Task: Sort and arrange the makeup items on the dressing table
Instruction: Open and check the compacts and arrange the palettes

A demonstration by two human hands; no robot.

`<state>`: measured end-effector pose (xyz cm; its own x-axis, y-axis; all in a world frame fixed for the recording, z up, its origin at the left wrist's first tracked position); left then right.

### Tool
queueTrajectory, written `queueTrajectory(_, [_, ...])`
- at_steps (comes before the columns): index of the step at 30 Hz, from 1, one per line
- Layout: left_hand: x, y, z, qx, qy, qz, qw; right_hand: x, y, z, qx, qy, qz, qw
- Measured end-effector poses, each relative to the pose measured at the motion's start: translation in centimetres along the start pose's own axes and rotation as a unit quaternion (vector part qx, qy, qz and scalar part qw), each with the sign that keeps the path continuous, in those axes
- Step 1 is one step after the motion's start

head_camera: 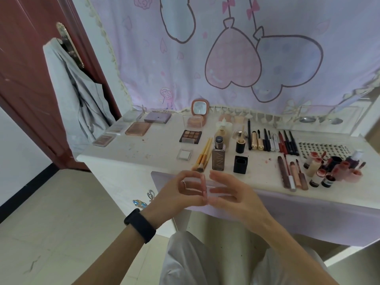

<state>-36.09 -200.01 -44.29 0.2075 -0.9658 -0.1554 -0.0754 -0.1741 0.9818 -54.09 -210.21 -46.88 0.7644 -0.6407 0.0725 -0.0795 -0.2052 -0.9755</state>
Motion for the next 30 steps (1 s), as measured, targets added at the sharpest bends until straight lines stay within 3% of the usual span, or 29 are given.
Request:
queueTrajectory(4, [0.2,-0.3,0.4,0.202,0.072,0.149,0.965,0.4,0.4,1.3,0.212,-0.012,0.143,0.967])
queueTrajectory(9, [0.3,-0.2,0.9,0.324,0.084,0.218,0.917,1.0,0.4,1.9,0.254,0.004,0.158,0.954])
queueTrajectory(12, [0.3,0.1,0.5,0.285,0.075,0.189,0.937,1.2,0.6,1.8,0.236,0.041,0.133,0.962])
queueTrajectory(15, [0.5,0.9,0.3,0.152,0.02,0.078,0.985,1.1,0.8,1.5,0.201,0.062,0.098,0.973])
queueTrajectory(17, [0.7,1.3,0.3,0.11,-0.001,0.041,0.993,0.9,0.7,1.3,0.186,0.07,0.068,0.978])
queueTrajectory(22, [1.0,1.6,0.6,0.007,-0.017,0.012,1.0,0.2,0.1,0.5,0.136,0.076,-0.002,0.988])
queueTrajectory(30, [1.6,2.0,2.4,-0.003,0.035,0.057,0.998,-0.6,0.6,0.3,0.123,0.112,-0.057,0.984])
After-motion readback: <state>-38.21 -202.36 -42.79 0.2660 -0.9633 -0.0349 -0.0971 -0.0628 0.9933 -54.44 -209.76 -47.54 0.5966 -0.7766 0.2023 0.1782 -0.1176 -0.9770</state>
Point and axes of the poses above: each hand's wrist, its own x-axis towards the middle knuckle, its own z-axis out of the palm, y = z × x, the point moved 1 cm from there along x, towards the middle knuckle
